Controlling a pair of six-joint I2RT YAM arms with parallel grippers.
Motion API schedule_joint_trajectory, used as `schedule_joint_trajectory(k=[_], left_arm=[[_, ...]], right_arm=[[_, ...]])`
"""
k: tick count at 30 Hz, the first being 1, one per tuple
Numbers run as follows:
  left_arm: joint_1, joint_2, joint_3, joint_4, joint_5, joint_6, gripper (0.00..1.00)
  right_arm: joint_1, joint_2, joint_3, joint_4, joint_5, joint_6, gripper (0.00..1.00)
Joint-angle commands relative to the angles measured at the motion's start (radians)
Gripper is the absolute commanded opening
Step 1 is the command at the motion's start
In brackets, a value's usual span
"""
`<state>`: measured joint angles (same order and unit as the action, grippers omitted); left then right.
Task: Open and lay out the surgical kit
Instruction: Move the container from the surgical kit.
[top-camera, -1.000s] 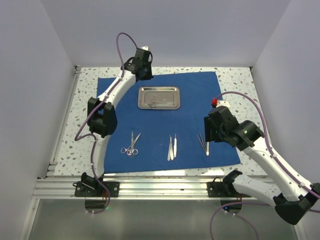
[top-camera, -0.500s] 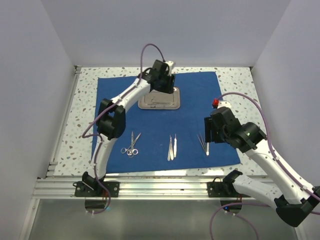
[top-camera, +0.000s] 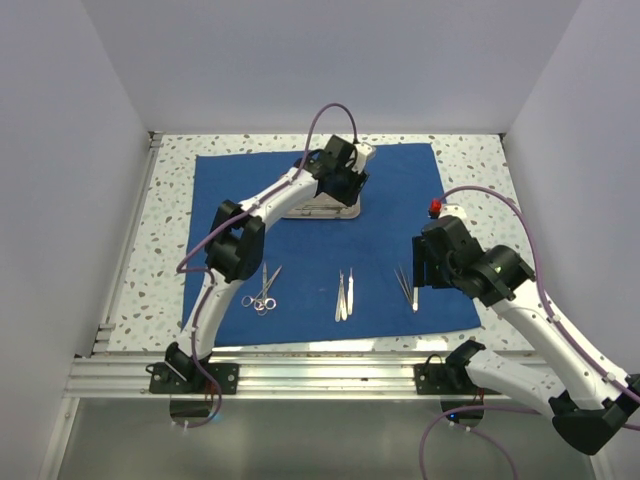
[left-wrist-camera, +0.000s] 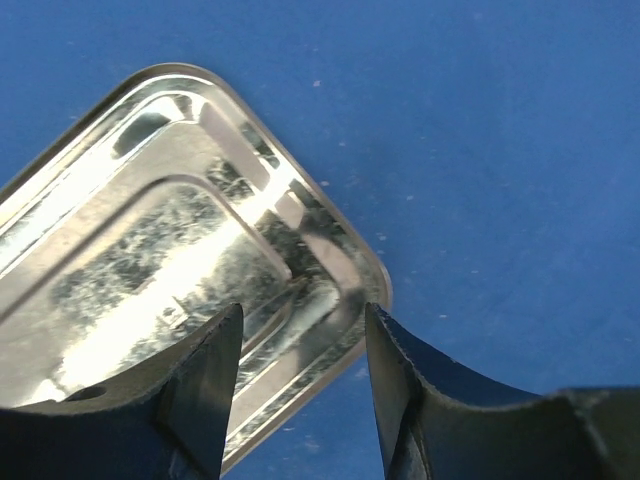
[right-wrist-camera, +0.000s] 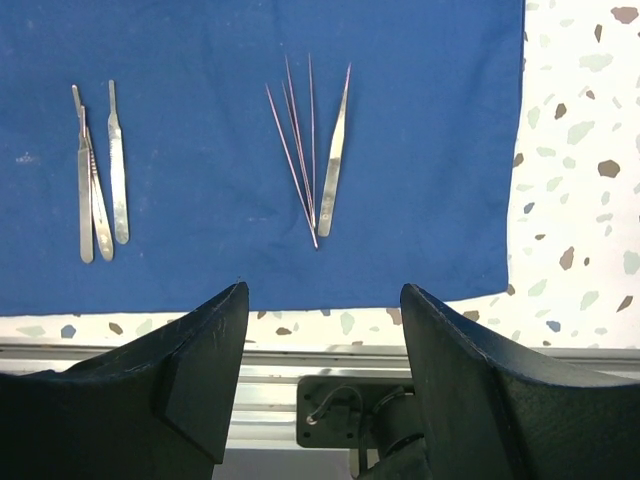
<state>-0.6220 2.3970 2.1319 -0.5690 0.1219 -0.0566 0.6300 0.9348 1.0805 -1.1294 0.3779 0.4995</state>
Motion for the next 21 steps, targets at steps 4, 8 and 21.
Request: schedule_joint_trajectory(k=[4, 8, 21], left_arm=[[0.002, 0.016, -0.029, -0.015, -0.168, 0.136, 0.55], [0.002, 0.028, -0.030, -0.011, -0.166, 0.147, 0.55], [0.002, 0.100, -0.004, -0.006, -0.240, 0.150, 0.56]], right_arm=[[0.000, 0.013, 0.013, -0.013, 0.023, 0.031, 0.66], [-0.001, 0.036, 0.018, -0.010, 0.023, 0.030, 0.66], [0.000, 0.087, 0.033, 0.006, 0.012, 0.020, 0.66]])
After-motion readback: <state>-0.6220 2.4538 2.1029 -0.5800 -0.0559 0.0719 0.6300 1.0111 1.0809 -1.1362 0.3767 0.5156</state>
